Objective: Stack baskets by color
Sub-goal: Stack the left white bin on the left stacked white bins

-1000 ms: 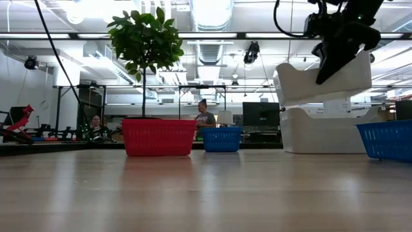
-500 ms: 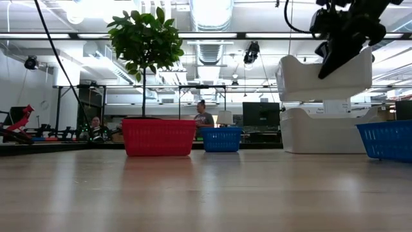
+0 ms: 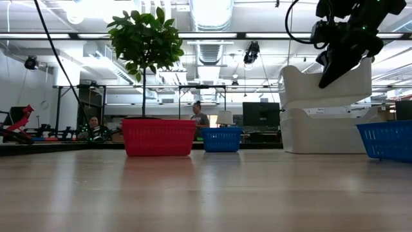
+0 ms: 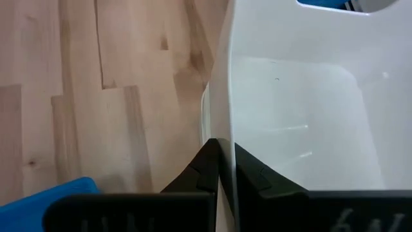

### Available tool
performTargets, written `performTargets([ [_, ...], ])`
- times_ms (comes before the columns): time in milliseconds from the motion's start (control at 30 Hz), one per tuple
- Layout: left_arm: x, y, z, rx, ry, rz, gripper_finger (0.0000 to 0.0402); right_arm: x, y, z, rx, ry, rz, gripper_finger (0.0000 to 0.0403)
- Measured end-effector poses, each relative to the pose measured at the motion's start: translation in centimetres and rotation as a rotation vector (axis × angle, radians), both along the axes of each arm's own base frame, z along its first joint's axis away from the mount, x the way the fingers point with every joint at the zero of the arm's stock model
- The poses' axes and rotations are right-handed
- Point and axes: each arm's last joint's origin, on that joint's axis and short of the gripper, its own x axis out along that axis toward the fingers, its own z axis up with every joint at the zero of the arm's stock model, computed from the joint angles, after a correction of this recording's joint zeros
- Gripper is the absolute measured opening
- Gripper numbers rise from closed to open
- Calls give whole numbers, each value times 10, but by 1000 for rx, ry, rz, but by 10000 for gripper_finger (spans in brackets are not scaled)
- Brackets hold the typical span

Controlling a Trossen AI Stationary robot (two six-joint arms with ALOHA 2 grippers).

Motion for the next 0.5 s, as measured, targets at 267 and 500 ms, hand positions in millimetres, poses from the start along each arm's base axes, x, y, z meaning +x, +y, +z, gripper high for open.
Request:
performTargets([
  [267, 0, 0, 0, 0, 0, 0, 184, 3, -1, -3, 6, 17, 2, 9],
  [500, 0, 0, 0, 0, 0, 0, 184, 11, -5, -11, 28, 68, 3, 8],
])
